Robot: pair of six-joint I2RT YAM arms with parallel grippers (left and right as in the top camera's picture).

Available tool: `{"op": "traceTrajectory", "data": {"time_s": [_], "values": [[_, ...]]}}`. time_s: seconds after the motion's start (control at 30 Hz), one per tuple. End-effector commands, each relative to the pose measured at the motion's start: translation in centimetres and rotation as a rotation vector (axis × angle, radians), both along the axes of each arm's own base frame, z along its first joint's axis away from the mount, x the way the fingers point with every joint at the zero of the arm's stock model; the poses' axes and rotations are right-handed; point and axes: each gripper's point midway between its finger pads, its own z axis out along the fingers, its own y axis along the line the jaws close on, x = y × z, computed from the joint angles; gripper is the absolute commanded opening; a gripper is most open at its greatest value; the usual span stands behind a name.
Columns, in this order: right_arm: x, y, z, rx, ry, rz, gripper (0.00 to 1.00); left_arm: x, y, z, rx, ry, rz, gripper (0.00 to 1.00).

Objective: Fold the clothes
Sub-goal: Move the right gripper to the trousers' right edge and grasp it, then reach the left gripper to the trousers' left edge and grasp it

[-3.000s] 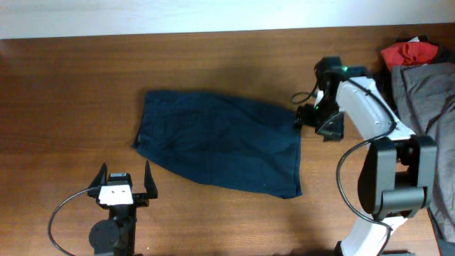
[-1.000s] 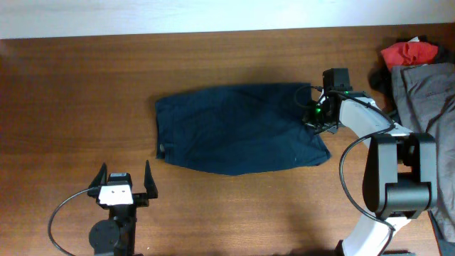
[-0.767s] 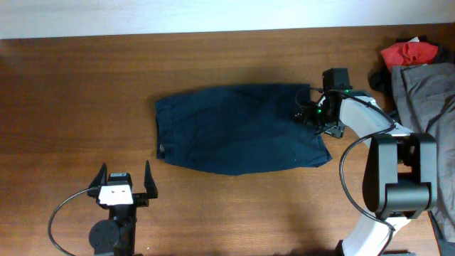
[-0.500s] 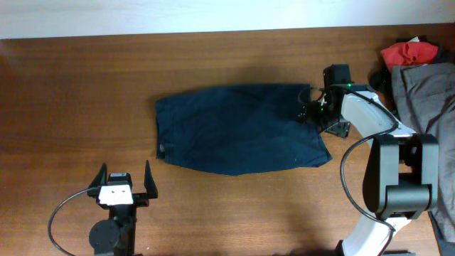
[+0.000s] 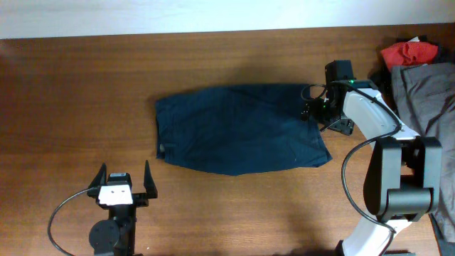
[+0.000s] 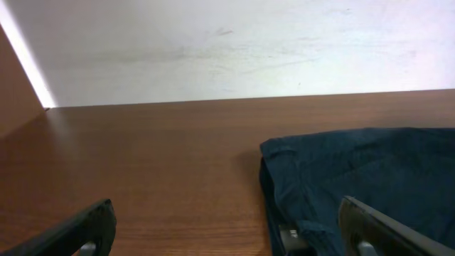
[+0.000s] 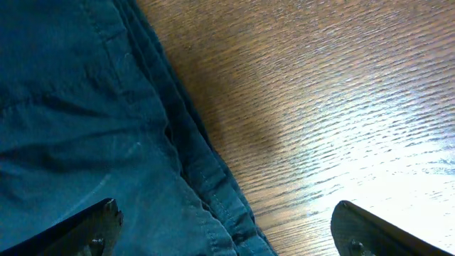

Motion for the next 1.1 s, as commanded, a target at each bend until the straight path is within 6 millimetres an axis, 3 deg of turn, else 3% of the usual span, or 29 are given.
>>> {"op": "traceTrajectory", "data": {"time_s": [0.0, 0.37, 0.47, 0.6, 0.7, 0.77, 0.9, 1.07], "values": [[0.4, -0.5, 1.3, -0.022, -0.029, -0.010, 0.99, -0.1, 0.6, -0.2, 0.017, 0.007, 0.030, 0.99], [-0.6, -1.7, 1.3, -0.092, 0.010, -0.020, 0.99, 0.0, 0.0, -0.1, 0.014, 0.003, -0.003, 0.99], [-0.6, -1.7, 1.3, -0.092, 0.010, -0.020, 0.99, 0.0, -0.3, 0.8, 0.016, -0.033, -0.022, 0.99], [-0.7, -1.7, 1.2, -0.092, 0.015, -0.019, 0.99, -0.3, -3.0, 5.2, 0.042, -0.214, -0.173, 0.99], [-0.7, -1.7, 1.2, -0.092, 0.013, -0.020, 0.99, -1.2, -3.1, 9.2, 0.070, -0.364, -0.178, 0.99], [-0.7, -1.7, 1.2, -0.092, 0.013, -0.020, 0.98, -1.5, -3.2, 10.7, 0.076, -0.391, -0.177, 0.99], [-0.7, -1.7, 1.2, -0.092, 0.014, -0.020, 0.99, -1.1, -3.1, 12.9, 0.068, -0.348, -0.173, 0.99], [-0.8, -1.6, 1.2, -0.090, 0.019, -0.019, 0.99, 1.9, -2.5, 15.2, 0.039, -0.105, -0.163, 0.99]]}}
